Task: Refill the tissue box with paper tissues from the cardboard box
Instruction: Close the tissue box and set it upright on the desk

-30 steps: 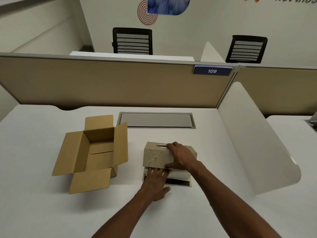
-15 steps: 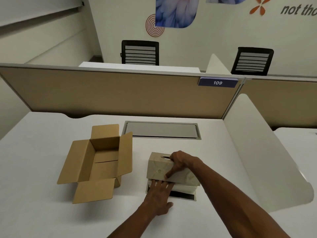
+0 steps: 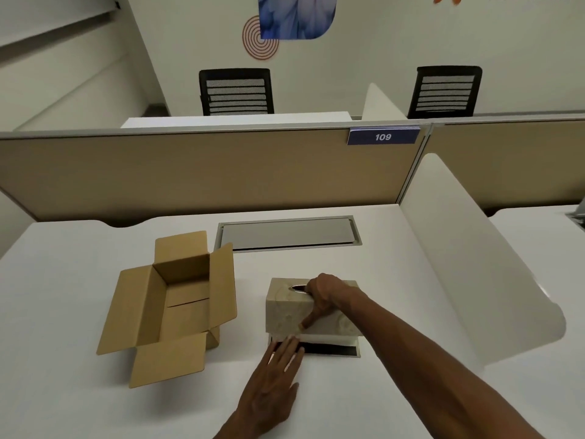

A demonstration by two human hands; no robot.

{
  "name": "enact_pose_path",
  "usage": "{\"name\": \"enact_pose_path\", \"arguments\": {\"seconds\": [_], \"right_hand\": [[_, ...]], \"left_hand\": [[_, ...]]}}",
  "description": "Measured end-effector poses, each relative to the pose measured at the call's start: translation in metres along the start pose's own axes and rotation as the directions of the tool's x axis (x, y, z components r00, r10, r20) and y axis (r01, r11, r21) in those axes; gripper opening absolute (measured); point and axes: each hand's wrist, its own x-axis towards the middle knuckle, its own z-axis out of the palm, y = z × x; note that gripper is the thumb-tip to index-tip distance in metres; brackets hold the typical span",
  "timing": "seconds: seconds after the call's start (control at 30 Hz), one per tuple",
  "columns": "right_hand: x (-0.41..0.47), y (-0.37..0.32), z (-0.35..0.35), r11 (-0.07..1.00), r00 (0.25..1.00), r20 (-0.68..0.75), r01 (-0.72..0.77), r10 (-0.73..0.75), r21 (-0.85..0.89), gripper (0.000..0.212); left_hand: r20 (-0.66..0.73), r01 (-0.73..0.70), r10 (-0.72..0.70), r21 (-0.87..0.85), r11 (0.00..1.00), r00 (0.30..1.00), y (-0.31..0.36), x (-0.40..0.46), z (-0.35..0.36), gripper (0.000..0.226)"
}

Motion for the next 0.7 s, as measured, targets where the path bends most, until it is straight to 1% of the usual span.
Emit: {"name": "enact_pose_path", "arguments": {"seconds": [0.03, 0.1, 0.17, 0.23, 0.33, 0.37, 0.43, 0.5, 0.6, 0.63, 0.7], "right_hand": [[-0.001, -0.002, 0.000, 1.000, 1.000, 0.001, 0.000, 0.000, -0.031, 0.092], [-0.003, -0.005, 0.003, 0.997, 1.000, -0.004, -0.010, 0.009, -0.080, 0.091], [-0.007, -0.008, 0.007, 0.994, 1.000, -0.018, -0.022, 0.020, -0.108, 0.094], [-0.012, -0.011, 0.015, 0.991, 0.998, -0.060, -0.008, 0.000, -0.132, 0.099], [-0.019, -0.013, 0.028, 0.987, 0.991, -0.130, 0.016, -0.037, -0.159, 0.101], [-0.020, -0.013, 0.031, 0.988, 0.988, -0.152, 0.014, -0.038, -0.154, 0.098], [-0.024, -0.013, 0.037, 0.992, 0.982, -0.186, -0.015, -0.009, -0.127, 0.085], [-0.029, -0.015, 0.042, 0.993, 0.978, -0.207, -0.040, 0.017, -0.109, 0.075], [-0.035, -0.019, 0.050, 0.993, 0.968, -0.251, -0.058, 0.031, -0.101, 0.065], [-0.037, -0.020, 0.053, 0.994, 0.962, -0.271, -0.061, 0.033, -0.094, 0.063], [-0.039, -0.023, 0.061, 0.996, 0.951, -0.306, -0.066, 0.044, -0.062, 0.057]], "left_hand": [[0.001, 0.022, -0.022, -0.023, 0.999, 1.000, 0.000, -0.005, 0.002, 0.071], [0.034, 0.116, -0.114, -0.082, 0.990, 0.993, 0.003, -0.015, 0.007, 0.065], [0.080, 0.194, -0.185, -0.118, 0.974, 0.979, 0.008, -0.025, 0.012, 0.064], [0.088, 0.235, -0.224, -0.145, 0.961, 0.971, 0.012, -0.032, 0.015, 0.064], [0.059, 0.270, -0.263, -0.205, 0.941, 0.963, 0.021, -0.037, 0.018, 0.064], [0.056, 0.282, -0.276, -0.221, 0.934, 0.959, 0.024, -0.038, 0.017, 0.064], [-0.008, 0.312, -0.327, -0.276, 0.909, 0.945, 0.027, -0.040, 0.013, 0.063], [-0.076, 0.382, -0.440, -0.380, 0.842, 0.895, 0.028, -0.036, 0.009, 0.061], [-0.125, 0.448, -0.607, -0.562, 0.695, 0.785, 0.025, -0.023, -0.009, 0.057], [-0.145, 0.449, -0.639, -0.597, 0.665, 0.755, 0.022, -0.018, -0.017, 0.056], [-0.170, 0.418, -0.657, -0.650, 0.635, 0.734, 0.016, -0.009, -0.029, 0.054]]}}
